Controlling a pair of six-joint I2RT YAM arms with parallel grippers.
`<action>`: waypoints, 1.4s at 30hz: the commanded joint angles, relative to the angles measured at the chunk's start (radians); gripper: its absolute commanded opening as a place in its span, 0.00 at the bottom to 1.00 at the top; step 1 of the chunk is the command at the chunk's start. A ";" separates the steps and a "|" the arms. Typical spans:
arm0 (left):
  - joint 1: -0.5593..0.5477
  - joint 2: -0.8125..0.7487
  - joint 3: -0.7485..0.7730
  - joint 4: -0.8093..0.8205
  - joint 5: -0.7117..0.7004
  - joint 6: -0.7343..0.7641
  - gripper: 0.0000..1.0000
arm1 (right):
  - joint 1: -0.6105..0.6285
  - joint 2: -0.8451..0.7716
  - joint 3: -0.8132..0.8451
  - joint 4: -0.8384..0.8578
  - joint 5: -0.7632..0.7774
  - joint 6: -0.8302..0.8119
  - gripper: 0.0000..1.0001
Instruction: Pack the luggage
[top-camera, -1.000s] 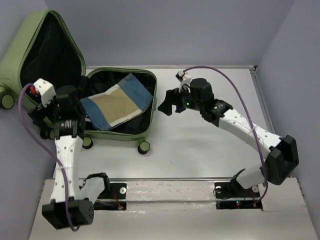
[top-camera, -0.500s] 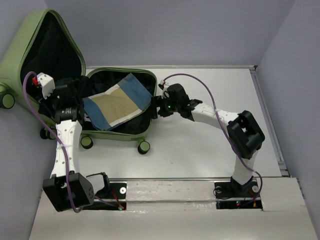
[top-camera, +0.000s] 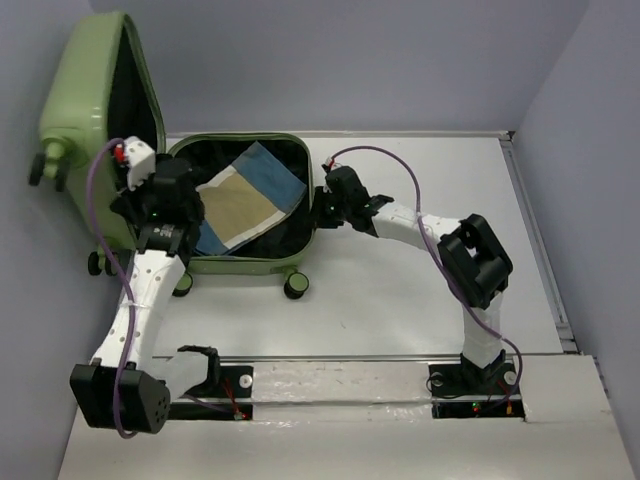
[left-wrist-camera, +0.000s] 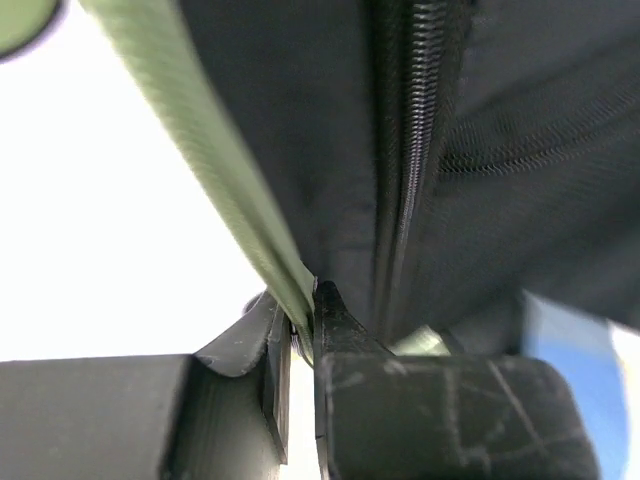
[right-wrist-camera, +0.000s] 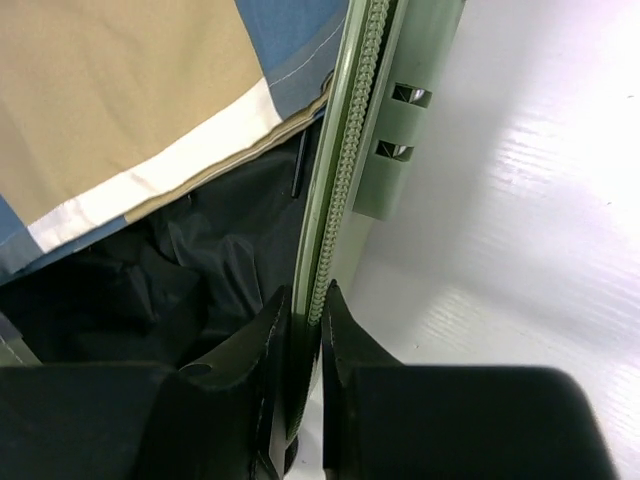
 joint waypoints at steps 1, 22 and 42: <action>-0.313 -0.074 -0.087 0.101 -0.051 0.073 0.06 | 0.030 -0.007 -0.008 0.102 -0.076 -0.074 0.07; -1.452 0.080 0.447 0.100 0.283 0.042 0.99 | -0.352 -0.420 -0.353 -0.070 -0.032 -0.269 0.44; -0.138 0.951 1.469 -0.400 1.175 -0.254 0.97 | 0.117 -0.984 -0.488 -0.345 0.002 -0.208 0.07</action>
